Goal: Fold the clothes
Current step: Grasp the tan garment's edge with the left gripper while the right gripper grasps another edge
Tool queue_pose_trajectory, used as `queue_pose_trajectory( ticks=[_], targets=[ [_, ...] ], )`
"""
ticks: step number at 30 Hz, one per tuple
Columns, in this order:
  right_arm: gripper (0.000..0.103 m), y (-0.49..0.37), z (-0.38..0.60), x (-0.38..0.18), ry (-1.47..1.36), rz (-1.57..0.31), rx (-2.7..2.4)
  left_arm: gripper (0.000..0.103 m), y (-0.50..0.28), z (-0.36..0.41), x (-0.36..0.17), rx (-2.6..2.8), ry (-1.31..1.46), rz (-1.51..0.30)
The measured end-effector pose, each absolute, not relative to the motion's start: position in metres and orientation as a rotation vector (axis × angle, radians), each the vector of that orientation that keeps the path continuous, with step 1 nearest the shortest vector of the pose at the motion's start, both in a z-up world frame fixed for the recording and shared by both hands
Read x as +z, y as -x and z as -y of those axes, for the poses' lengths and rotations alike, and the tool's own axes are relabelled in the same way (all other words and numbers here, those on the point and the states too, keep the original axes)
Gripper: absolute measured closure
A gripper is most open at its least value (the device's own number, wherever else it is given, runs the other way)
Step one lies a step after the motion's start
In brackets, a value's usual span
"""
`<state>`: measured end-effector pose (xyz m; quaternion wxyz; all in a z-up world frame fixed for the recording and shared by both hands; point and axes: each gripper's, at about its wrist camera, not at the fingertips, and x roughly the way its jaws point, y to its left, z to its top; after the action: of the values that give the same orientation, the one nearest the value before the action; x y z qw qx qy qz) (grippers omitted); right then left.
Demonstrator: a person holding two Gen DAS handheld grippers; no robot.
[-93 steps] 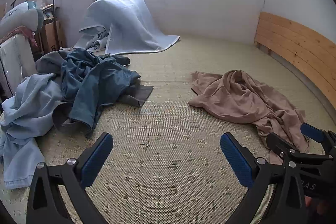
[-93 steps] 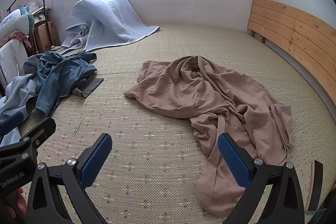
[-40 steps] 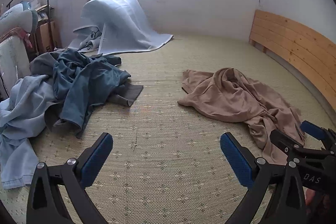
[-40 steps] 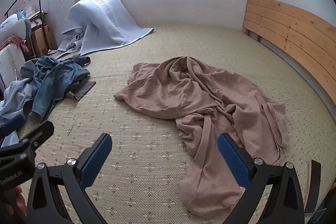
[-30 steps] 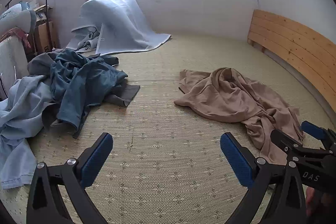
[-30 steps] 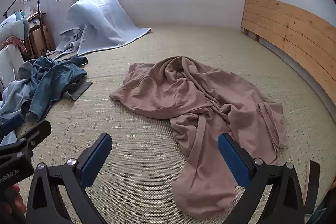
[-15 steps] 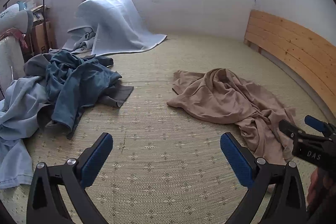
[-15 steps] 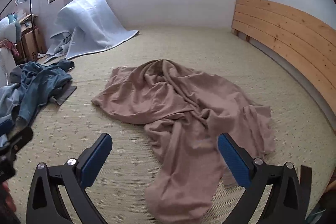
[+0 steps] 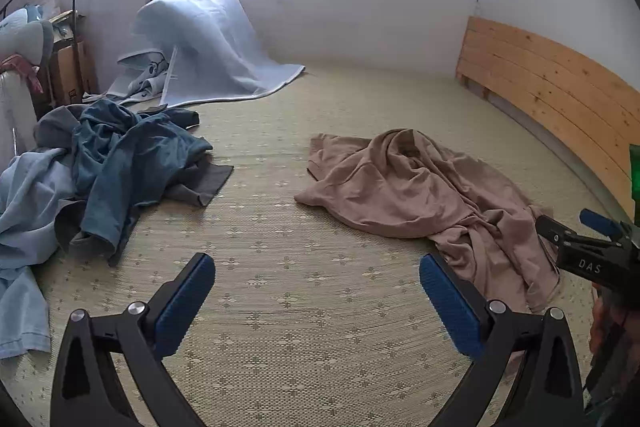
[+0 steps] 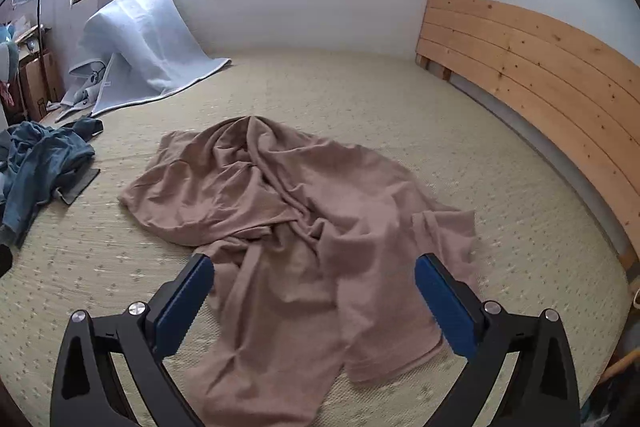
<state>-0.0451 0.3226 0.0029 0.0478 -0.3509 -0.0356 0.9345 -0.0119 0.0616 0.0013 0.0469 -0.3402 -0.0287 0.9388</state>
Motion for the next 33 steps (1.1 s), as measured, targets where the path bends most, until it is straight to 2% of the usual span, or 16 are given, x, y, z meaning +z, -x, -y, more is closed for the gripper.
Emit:
queue_pose_trajectory(
  ticks=[5, 12, 20, 25, 28, 33],
  targets=[
    [0.001, 0.056, -0.337, -0.004, 1.094, 0.16, 2.879, 0.0, 0.014, -0.07, -0.003, 2.855, 1.054, 0.077],
    [0.019, 0.068, -0.365, -0.028, 1.269, 0.003, 2.869, 0.0, 0.016, -0.084, -0.01, 2.848, 1.081, 0.066],
    [0.027, 0.079, -0.378, -0.058, 1.343, 0.055, 2.78, 0.0, 0.017, -0.088, -0.012, 2.838, 1.082, 0.069],
    [0.045, 0.091, -0.398, -0.076, 1.414, 0.035, 2.692, 0.0, 0.018, -0.089, -0.014, 2.811, 1.093, 0.093],
    [0.051, 0.092, -0.399, -0.082, 1.452, 0.028, 2.684, 0.0, 0.019, -0.096, -0.017, 2.768, 1.095, 0.111],
    [0.053, 0.086, -0.401, -0.074, 1.451, 0.029, 2.726, 0.0, 0.019, -0.113, -0.025, 2.671, 1.104, 0.162]
  ],
)
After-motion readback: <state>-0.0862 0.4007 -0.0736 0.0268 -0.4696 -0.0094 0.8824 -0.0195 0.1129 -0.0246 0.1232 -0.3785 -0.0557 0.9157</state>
